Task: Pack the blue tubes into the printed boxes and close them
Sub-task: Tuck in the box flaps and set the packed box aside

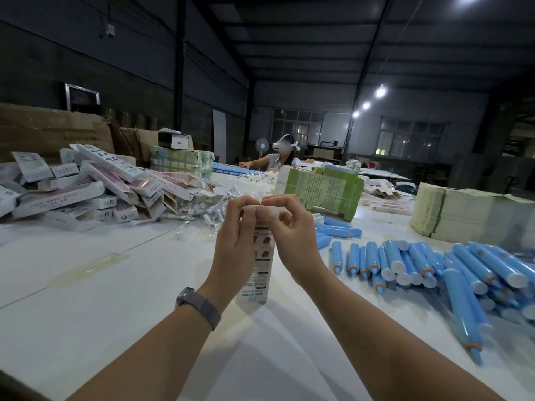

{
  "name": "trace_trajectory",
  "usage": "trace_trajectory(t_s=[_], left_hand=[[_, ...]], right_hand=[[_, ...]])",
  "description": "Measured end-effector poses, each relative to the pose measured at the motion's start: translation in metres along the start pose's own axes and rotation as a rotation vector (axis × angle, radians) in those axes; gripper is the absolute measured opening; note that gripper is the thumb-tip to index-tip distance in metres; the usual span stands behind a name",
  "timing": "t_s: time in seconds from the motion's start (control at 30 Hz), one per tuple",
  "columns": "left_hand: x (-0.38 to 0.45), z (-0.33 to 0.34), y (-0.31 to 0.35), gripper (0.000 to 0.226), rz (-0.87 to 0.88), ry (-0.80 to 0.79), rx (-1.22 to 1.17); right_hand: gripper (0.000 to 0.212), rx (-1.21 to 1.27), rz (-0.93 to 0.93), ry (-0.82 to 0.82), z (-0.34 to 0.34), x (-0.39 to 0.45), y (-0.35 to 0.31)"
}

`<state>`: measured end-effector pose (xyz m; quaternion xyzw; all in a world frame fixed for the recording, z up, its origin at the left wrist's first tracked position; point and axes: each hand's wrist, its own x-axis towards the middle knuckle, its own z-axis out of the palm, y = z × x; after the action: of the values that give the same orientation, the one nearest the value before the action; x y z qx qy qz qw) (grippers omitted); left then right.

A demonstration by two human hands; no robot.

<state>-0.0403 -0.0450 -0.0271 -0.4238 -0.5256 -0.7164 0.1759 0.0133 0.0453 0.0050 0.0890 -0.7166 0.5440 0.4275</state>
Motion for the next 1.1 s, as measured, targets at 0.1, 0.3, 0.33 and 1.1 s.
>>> trace_trajectory(t_s=[0.1, 0.3, 0.33, 1.1], left_hand=[[-0.003, 0.0, -0.004, 0.016, -0.033, 0.006, -0.009], [-0.005, 0.002, -0.005, 0.027, -0.03, 0.022, 0.035], [-0.004, 0.002, -0.005, 0.028, -0.023, 0.023, 0.05], [-0.005, -0.002, -0.005, 0.038, 0.044, -0.005, 0.146]], right_hand=[[0.018, -0.059, -0.028, 0.017, 0.004, 0.0, 0.0], [0.025, -0.082, -0.101, 0.01, 0.005, 0.0, -0.001], [0.025, -0.081, -0.105, 0.01, 0.006, -0.001, 0.0], [0.016, -0.214, -0.082, -0.016, 0.007, 0.011, -0.004]])
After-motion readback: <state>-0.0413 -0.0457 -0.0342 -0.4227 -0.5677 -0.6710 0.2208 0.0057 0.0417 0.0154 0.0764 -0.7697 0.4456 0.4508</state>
